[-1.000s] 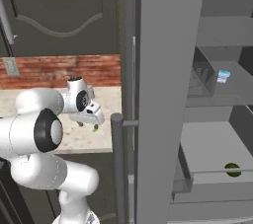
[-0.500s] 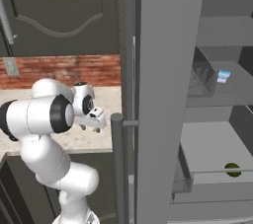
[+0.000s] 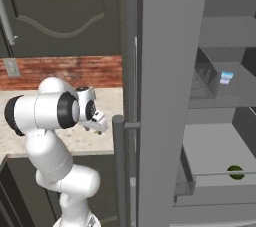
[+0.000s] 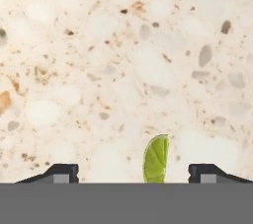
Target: Place the lemon wedge and lime inside the fridge drawer. Close the drawer after placing the vegetables.
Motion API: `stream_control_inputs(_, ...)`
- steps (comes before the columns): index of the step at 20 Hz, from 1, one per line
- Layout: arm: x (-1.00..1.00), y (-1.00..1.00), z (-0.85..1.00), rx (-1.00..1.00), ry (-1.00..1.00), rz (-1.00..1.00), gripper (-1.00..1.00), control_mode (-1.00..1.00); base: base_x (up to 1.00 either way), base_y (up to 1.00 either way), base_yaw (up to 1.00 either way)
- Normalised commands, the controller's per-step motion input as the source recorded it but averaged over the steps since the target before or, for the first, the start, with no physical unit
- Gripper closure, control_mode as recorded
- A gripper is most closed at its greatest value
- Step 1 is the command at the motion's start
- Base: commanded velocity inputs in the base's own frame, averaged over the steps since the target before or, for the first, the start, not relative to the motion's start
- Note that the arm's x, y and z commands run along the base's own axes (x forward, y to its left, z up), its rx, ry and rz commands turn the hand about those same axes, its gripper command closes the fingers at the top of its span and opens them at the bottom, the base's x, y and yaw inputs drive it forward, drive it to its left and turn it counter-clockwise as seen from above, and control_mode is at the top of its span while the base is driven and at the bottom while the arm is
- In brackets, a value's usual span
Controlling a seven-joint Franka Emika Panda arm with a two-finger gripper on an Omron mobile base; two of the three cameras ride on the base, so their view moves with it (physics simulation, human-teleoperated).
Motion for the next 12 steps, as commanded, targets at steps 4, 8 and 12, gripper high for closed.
stream_control_inputs(4,0.07,0.00,-0.37,0.00,-0.04,-0.09,-1.00,-1.00,0.00,0.00,0.00)
stream_control_inputs(8,0.00,0.00,-0.49,0.00,-0.03,-0.07,1.00,-1.00,0.00,0.00,0.00)
stream_control_inputs(12,0.06,0.00,-0.38,0.05,-0.08,-0.02,1.00,-1.00,0.00,0.00,0.00)
